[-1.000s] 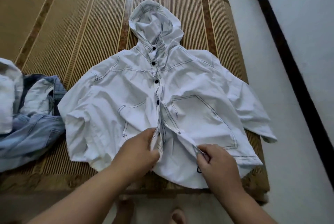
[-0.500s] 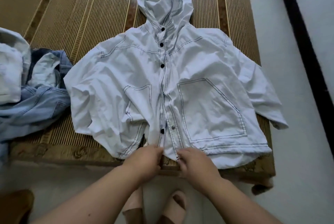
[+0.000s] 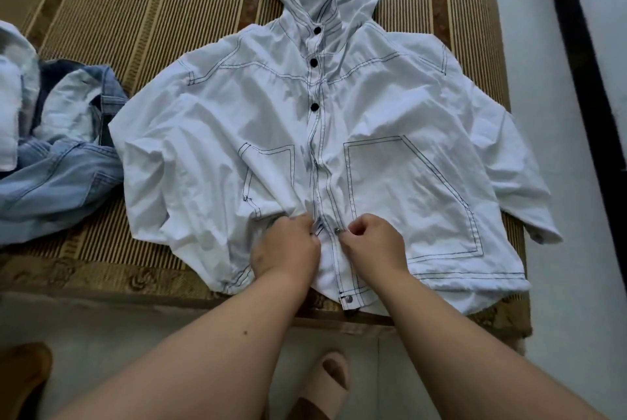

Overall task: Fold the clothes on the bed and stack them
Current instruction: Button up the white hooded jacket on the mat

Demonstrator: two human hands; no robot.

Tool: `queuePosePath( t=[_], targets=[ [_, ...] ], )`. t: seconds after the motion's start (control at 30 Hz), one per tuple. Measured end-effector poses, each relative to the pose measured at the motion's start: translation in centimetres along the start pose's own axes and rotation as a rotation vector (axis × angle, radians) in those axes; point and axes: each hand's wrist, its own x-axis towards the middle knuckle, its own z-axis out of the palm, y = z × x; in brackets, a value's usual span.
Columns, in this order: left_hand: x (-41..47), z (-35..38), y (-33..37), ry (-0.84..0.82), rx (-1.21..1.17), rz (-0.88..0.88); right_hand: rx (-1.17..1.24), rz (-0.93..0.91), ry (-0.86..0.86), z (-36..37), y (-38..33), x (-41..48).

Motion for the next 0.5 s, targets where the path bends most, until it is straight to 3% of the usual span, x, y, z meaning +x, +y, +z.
queuePosePath(
  t=[0.13,0.3,0.5],
  targets=[
    [-0.6,-0.9,-0.2,-0.006,-0.231,0.044,0.147,-0.021,0.01,-1.1,-0.3,-1.2],
    [-2.1,-1.9,0.5,0.056,-0.723,-0.143,0.276,-0.041,0.004,-1.5,-0.7,-2.1],
    [-2.9,-2.2,1.8,-0.044,-0.812,-0.087,0.443,-0.024,0.072,-1.7,-0.9,-2.9]
  ],
)
